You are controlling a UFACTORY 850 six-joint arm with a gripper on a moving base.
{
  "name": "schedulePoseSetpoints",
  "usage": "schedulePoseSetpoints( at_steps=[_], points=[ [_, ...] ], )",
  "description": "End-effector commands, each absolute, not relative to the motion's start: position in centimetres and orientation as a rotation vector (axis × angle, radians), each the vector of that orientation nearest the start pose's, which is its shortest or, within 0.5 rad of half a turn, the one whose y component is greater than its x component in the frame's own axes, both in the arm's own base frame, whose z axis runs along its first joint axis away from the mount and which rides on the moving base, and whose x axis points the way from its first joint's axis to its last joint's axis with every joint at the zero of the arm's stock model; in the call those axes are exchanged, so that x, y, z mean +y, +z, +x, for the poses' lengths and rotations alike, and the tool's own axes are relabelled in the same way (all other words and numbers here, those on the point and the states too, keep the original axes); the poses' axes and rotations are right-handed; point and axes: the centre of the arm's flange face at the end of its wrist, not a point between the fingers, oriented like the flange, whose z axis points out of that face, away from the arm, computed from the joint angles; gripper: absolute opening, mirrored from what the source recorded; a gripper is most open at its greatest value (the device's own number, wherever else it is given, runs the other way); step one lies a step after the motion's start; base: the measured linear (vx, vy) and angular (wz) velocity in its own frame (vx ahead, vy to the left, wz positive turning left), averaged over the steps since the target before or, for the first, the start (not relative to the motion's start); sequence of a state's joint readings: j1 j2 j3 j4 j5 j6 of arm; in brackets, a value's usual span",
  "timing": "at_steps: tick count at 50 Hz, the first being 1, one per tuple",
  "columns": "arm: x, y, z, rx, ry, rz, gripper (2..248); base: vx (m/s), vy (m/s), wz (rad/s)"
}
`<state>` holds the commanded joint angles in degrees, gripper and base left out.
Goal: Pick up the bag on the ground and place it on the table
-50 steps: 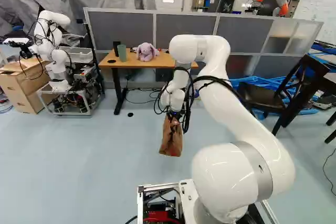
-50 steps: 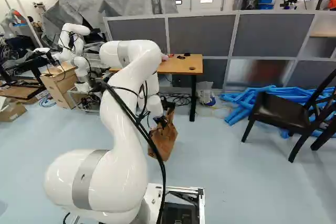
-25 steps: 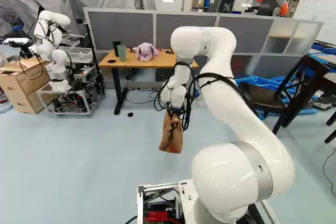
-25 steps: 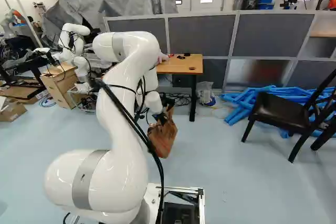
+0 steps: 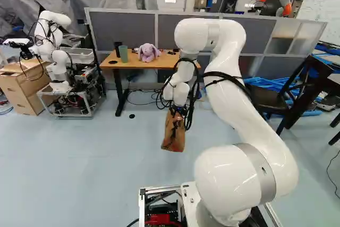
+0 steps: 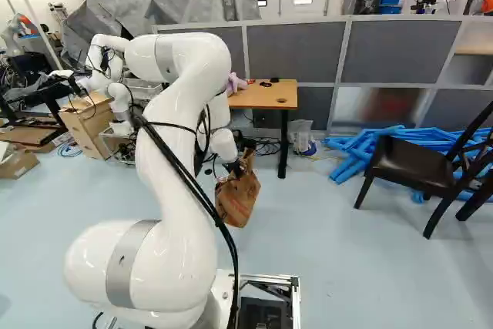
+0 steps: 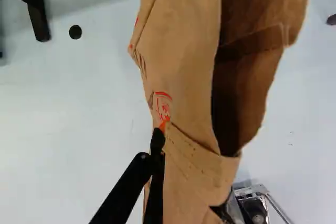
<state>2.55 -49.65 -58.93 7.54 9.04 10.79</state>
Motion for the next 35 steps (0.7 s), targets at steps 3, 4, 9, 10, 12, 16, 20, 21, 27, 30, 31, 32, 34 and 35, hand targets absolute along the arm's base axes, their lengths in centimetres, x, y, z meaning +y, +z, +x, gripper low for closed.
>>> schedulePoseSetpoints(
  at_steps=[3, 4, 9, 10, 12, 16, 20, 21, 27, 30, 31, 32, 34, 35],
  points=[
    [2.2, 13.9, 54.1, 0.423, -0.497, -3.034, 21, 0.0, 0.0, 0.0],
    [2.2, 14.1, 54.1, 0.423, -0.5, -3.033, 21, 0.0, 0.0, 0.0],
    [2.2, 14.8, 54.1, 0.423, -0.513, -3.03, 21, 0.0, 0.0, 0.0],
    [2.2, 14.9, 54.1, 0.423, -0.516, -3.029, 21, 0.0, 0.0, 0.0],
    [2.2, 15.2, 54.1, 0.423, -0.521, -3.027, 21, 0.0, 0.0, 0.0],
    [2.2, 15.7, 54.2, 0.423, -0.532, -3.024, 21, 0.0, 0.0, 0.0],
    [2.2, 16.3, 54.2, 0.422, -0.544, -3.02, 21, 0.0, 0.0, 0.0],
    [2.2, 16.4, 54.2, 0.422, -0.547, -3.02, 21, 0.0, 0.0, 0.0],
    [2.2, 17.3, 54.2, 0.422, -0.564, -3.014, 21, 0.0, 0.0, 0.0],
    [2.2, 17.7, 54.3, 0.422, -0.573, -3.012, 21, 0.0, 0.0, 0.0],
    [2.2, 17.8, 54.3, 0.422, -0.576, -3.011, 21, 0.0, 0.0, 0.0],
    [2.2, 18.0, 54.3, 0.422, -0.579, -3.01, 21, 0.0, 0.0, 0.0],
    [2.2, 18.3, 54.3, 0.422, -0.585, -3.008, 21, 0.0, 0.0, 0.0],
    [2.2, 18.4, 54.3, 0.422, -0.588, -3.007, 21, 0.0, 0.0, 0.0]
  ],
)
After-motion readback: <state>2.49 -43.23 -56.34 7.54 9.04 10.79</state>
